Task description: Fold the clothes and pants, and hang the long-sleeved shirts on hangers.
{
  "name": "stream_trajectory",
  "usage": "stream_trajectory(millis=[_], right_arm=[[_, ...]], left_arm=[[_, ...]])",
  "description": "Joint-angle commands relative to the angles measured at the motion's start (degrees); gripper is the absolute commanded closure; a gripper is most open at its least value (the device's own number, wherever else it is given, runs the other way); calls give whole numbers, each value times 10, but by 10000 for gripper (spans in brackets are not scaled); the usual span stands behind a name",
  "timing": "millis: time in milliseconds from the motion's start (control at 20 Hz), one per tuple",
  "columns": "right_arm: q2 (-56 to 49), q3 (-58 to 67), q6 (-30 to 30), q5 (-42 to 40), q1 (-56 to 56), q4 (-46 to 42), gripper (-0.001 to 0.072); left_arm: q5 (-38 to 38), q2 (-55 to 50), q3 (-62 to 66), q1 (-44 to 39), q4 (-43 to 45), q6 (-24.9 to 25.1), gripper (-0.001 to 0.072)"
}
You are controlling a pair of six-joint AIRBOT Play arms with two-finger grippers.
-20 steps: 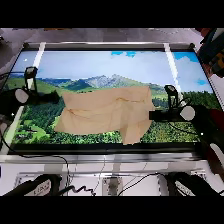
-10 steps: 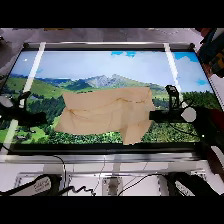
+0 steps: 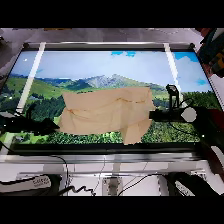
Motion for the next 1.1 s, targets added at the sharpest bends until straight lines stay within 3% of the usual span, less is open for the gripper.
stream_trajectory(millis=[0, 250, 650, 700, 750, 1050], right_arm=[[0, 0, 0, 1, 0, 2, 698], [0, 0, 0, 0, 0, 2, 698], [0, 0, 0, 0, 0, 2, 698], [0, 0, 0, 0, 0, 2, 698], [0, 0, 0, 0, 0, 2, 698], [0, 0, 0, -4, 0, 2, 698]], left_arm=[[32, -26, -6, 3, -16, 21, 281], [38, -26, -2, 5, -15, 34, 281], [-23, -26, 87, 8, -6, 34, 263], [-22, -28, 87, 8, 1, 34, 171], [-22, -30, 87, 7, 13, 34, 125], [-23, -51, 87, 7, 44, 35, 134]])
